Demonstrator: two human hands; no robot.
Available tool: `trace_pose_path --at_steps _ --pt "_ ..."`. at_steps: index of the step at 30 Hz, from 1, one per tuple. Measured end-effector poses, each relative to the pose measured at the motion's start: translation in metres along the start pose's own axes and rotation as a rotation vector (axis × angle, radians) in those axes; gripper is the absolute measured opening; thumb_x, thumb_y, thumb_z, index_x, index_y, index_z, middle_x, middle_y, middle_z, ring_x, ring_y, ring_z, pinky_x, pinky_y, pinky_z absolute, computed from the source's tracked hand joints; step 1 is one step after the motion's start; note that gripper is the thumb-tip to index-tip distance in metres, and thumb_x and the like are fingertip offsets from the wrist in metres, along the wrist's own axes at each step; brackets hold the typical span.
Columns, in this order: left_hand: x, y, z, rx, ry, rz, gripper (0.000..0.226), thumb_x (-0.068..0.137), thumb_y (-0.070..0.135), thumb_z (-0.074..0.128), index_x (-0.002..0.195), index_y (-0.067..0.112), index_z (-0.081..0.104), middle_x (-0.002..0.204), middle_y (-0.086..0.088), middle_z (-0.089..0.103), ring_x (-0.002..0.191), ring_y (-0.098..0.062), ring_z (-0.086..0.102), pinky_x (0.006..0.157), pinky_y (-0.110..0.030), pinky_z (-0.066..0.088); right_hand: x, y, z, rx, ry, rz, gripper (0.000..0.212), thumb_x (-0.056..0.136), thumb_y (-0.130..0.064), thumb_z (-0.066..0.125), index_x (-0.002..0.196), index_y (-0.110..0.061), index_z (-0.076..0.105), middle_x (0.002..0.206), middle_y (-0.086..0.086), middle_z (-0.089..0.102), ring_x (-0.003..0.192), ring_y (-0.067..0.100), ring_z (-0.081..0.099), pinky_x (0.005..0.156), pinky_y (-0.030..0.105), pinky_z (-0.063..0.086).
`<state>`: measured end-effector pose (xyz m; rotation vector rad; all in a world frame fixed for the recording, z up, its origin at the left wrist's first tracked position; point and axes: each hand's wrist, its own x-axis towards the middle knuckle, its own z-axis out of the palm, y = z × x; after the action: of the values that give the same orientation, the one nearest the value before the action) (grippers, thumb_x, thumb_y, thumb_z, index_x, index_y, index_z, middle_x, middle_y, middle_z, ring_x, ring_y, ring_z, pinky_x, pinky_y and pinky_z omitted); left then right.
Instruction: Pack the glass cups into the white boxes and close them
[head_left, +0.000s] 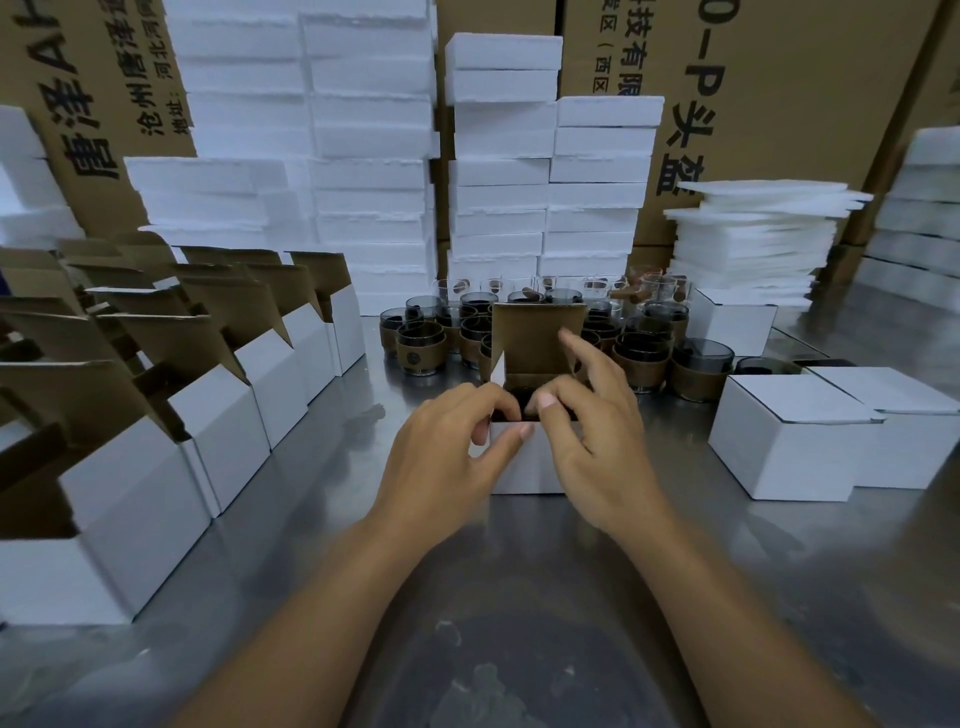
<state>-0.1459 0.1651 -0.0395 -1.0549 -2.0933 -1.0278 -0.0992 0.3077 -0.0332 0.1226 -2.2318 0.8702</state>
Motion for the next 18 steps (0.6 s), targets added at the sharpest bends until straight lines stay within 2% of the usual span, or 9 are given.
trace_pose_path --at_steps 3,6,9,11,13,15,18 --pt "0.002 0.003 -0.001 -0.153 0.025 -0.094 0.021 0.087 0.040 0.054 0.106 0.048 0.051 0.065 0.003 0.048 0.065 -0.012 0.050 0.059 -0.022 0.042 0.002 -0.007 0.000 0.240 0.246 0.056 0.020 0.091 -0.024 0.040 0.096 -0.030 0.058 0.124 -0.014 0.049 0.121 -0.004 0.041 0.099 0.014 0.032" --pt "0.005 0.006 -0.001 -0.363 0.072 -0.267 0.020 0.093 0.038 0.049 0.106 0.051 0.044 0.071 0.003 0.054 0.066 -0.011 0.053 0.057 -0.020 0.044 0.008 -0.007 -0.002 0.519 0.378 0.287 0.022 0.095 -0.014 0.045 0.103 -0.033 0.054 0.111 -0.012 0.057 0.108 0.003 0.053 0.089 0.016 0.042" --pt "0.005 0.005 -0.001 -0.422 0.019 -0.367 0.018 0.098 0.035 0.040 0.099 0.048 0.052 0.069 0.016 0.057 0.065 0.001 0.053 0.048 -0.011 0.040 0.012 -0.002 -0.005 0.699 0.288 0.606 0.031 0.092 -0.012 0.056 0.119 -0.026 0.051 0.114 -0.007 0.058 0.090 -0.004 0.057 0.067 0.007 0.043" --pt "0.005 0.004 -0.001 -0.393 -0.045 -0.374 0.021 0.097 0.037 0.037 0.096 0.046 0.056 0.076 0.013 0.059 0.069 0.002 0.054 0.055 -0.008 0.041 0.012 -0.002 -0.006 0.758 0.200 0.704 0.036 0.090 -0.016 0.058 0.124 -0.025 0.051 0.099 -0.013 0.061 0.075 -0.008 0.060 0.058 0.011 0.046" --pt "0.004 0.005 0.000 -0.355 -0.087 -0.369 0.022 0.097 0.039 0.036 0.094 0.046 0.057 0.090 0.013 0.061 0.077 0.001 0.055 0.064 -0.008 0.043 0.011 -0.003 -0.006 0.736 0.146 0.723 0.037 0.090 -0.017 0.059 0.125 -0.024 0.053 0.091 -0.020 0.058 0.079 -0.005 0.060 0.070 0.020 0.050" --pt "0.003 0.004 0.001 -0.336 -0.093 -0.367 0.023 0.096 0.040 0.036 0.091 0.045 0.058 0.095 0.018 0.061 0.080 0.001 0.055 0.068 -0.010 0.042 0.011 -0.003 -0.005 0.707 0.133 0.715 0.039 0.089 -0.014 0.059 0.127 -0.024 0.053 0.097 -0.016 0.061 0.087 0.000 0.058 0.081 0.027 0.050" --pt "0.003 0.001 0.002 -0.339 -0.077 -0.380 0.022 0.094 0.040 0.039 0.088 0.040 0.060 0.090 0.020 0.061 0.078 0.001 0.054 0.070 -0.015 0.041 0.011 -0.004 -0.005 0.681 0.105 0.693 0.046 0.088 -0.008 0.058 0.128 -0.029 0.051 0.101 -0.008 0.063 0.088 0.005 0.060 0.072 0.024 0.049"
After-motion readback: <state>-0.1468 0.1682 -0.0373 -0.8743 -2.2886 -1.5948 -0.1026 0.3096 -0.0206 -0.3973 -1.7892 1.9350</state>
